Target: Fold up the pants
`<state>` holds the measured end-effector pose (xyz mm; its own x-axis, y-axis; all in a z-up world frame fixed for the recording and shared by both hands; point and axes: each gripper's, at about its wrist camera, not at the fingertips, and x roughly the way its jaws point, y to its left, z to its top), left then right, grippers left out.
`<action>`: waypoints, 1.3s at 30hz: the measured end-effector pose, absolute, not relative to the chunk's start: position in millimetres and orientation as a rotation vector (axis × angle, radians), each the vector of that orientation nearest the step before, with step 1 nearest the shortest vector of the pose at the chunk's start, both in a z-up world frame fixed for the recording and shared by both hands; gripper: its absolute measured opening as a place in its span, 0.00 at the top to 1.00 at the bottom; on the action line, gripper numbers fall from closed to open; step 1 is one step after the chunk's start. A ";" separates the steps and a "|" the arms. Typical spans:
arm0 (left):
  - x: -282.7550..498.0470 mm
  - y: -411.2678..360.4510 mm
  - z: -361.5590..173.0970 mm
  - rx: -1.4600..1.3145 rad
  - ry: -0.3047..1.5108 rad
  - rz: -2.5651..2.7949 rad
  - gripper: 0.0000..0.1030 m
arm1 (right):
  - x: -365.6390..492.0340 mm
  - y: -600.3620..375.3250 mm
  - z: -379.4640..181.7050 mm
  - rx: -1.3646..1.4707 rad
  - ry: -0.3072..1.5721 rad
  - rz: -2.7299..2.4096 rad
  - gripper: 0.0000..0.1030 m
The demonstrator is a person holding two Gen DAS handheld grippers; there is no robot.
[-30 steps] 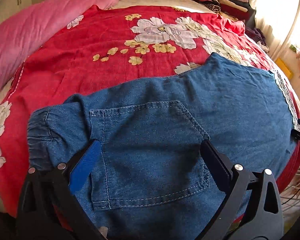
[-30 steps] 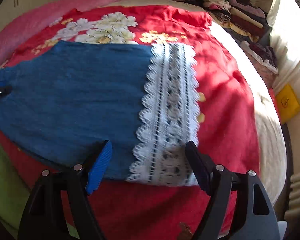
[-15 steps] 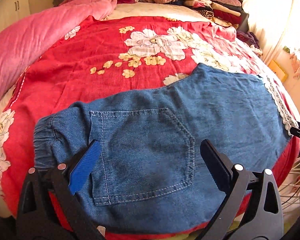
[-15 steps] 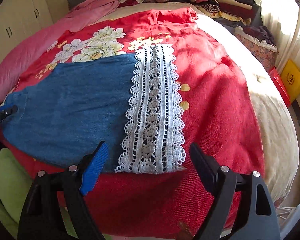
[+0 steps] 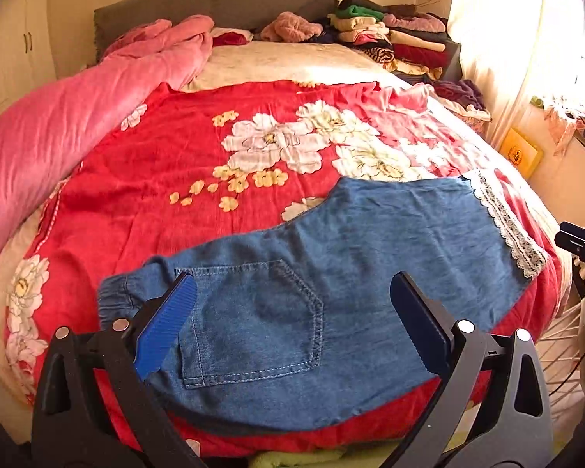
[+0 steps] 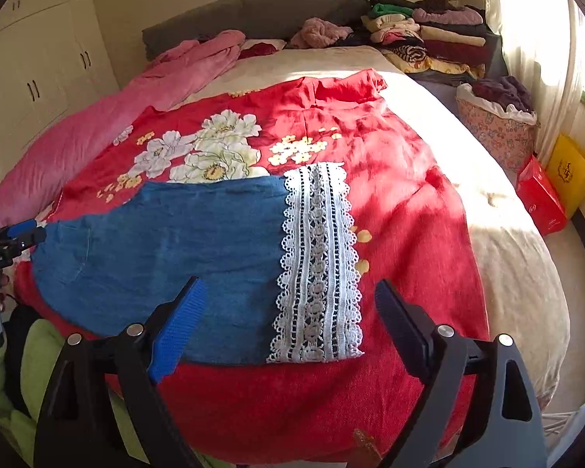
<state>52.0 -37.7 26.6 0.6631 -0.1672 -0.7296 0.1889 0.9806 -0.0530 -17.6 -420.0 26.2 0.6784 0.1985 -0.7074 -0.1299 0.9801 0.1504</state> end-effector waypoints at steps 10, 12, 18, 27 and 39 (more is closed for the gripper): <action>52.0 -70.8 50.4 0.075 0.779 -0.263 0.09 | -31.6 -421.9 53.4 0.082 0.720 0.187 0.15; 53.5 -78.8 53.7 0.088 0.775 -0.274 0.09 | -34.1 -425.1 55.7 0.080 0.710 0.180 0.15; 66.6 -108.0 58.5 0.118 0.778 -0.328 0.09 | -40.1 -438.1 52.5 0.100 0.704 0.158 0.15; 91.9 -158.3 44.1 0.203 0.826 -0.408 0.09 | -38.7 -445.9 28.9 0.113 0.732 0.161 0.15; 125.2 -203.0 21.5 0.249 0.879 -0.507 0.09 | -25.2 -446.1 -2.7 0.174 0.796 0.183 0.15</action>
<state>125.2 -203.0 21.5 0.5298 -0.3199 -0.7855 0.5199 0.8542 0.0029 -25.2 -446.1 -2.7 0.6852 0.2281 -0.6917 -0.0972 0.9698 0.2235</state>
